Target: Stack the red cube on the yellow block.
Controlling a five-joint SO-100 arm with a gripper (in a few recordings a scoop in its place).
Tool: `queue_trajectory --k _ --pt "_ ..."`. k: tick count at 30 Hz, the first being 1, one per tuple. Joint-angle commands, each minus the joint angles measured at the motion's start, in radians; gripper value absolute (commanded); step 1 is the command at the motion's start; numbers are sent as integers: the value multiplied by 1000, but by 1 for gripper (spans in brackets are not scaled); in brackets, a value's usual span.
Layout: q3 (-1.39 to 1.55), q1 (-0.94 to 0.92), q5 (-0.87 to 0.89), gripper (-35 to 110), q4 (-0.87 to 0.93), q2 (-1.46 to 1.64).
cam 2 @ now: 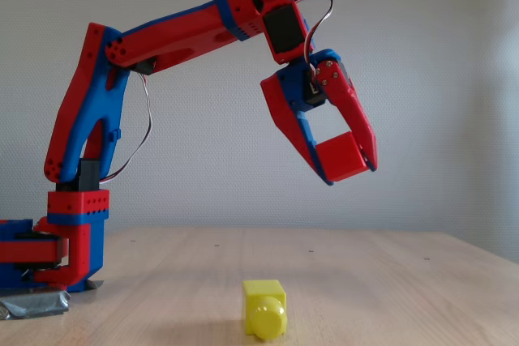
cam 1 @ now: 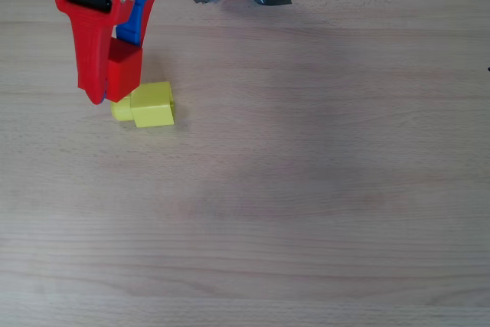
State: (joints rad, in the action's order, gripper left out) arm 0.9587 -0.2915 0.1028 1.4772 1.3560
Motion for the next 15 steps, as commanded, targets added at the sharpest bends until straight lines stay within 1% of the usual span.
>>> queue_trajectory --k 1,4,7,15 --pt "-41 -32 5 0 49 140" --pt "-46 -25 -12 0 121 124" --pt "12 -5 -28 0 172 114" --pt "224 -20 -54 0 117 172"
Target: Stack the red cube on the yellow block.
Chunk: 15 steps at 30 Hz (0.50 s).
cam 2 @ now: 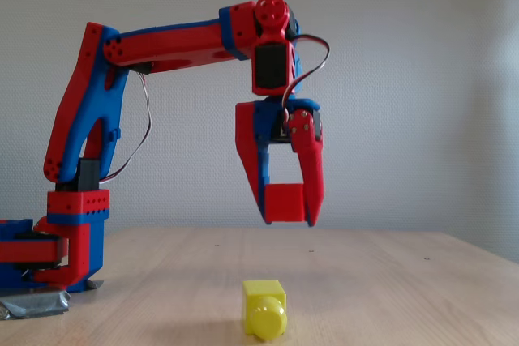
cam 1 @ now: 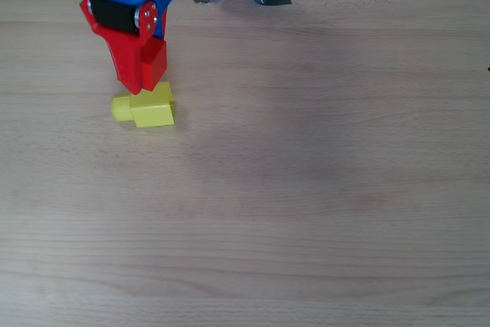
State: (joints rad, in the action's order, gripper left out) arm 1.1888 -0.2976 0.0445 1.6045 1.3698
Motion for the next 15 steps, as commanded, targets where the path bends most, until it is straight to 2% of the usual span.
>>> queue_trajectory --k 1,15 --pt "9 -15 6 0 -18 166" --pt "256 -18 3 0 -181 229"
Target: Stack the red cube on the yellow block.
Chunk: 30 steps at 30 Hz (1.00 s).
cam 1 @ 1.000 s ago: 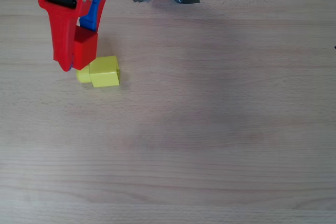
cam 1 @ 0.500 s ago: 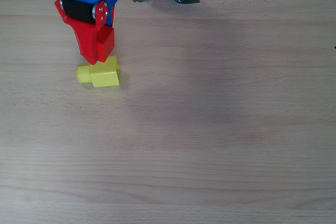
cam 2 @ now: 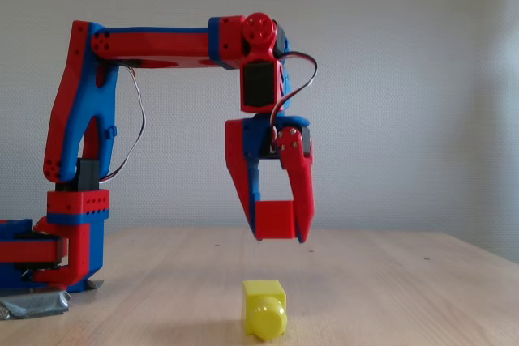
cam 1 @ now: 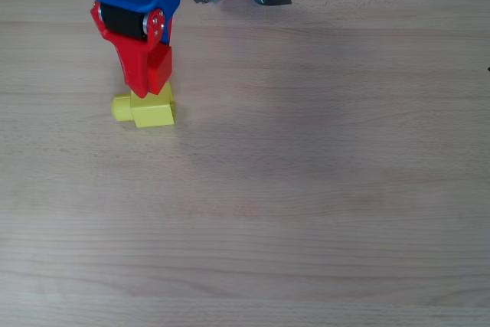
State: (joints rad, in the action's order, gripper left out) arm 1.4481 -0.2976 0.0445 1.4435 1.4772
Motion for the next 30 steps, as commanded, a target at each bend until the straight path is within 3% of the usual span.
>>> queue_trajectory --k 1,30 --pt "15 -20 2 0 -35 124" --pt "276 -87 -48 0 -212 195"
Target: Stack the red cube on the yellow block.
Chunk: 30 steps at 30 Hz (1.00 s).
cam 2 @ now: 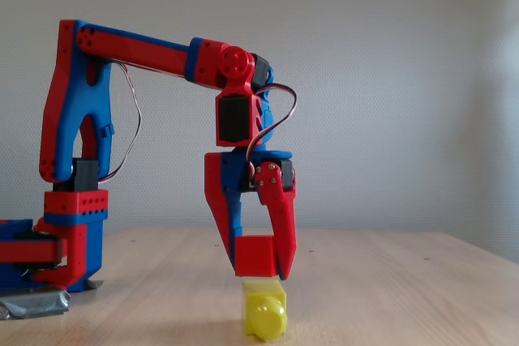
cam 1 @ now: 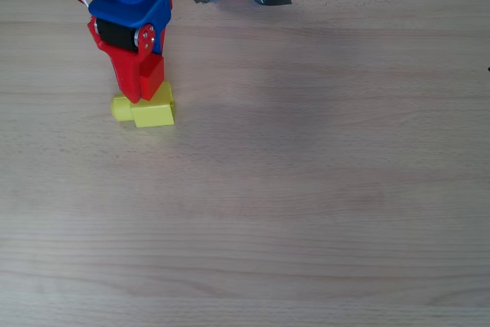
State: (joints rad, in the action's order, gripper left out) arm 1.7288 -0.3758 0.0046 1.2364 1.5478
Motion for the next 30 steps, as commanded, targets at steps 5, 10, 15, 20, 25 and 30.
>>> queue_trajectory --k 5,10,15,20,25,30 --pt "26 -8 -6 0 -35 123" --pt "49 5 -2 0 -54 123" --pt "61 14 3 2 -63 121" --pt "71 14 5 37 -67 115" --pt "94 8 5 46 -94 109" --pt "101 23 -11 51 -103 101"
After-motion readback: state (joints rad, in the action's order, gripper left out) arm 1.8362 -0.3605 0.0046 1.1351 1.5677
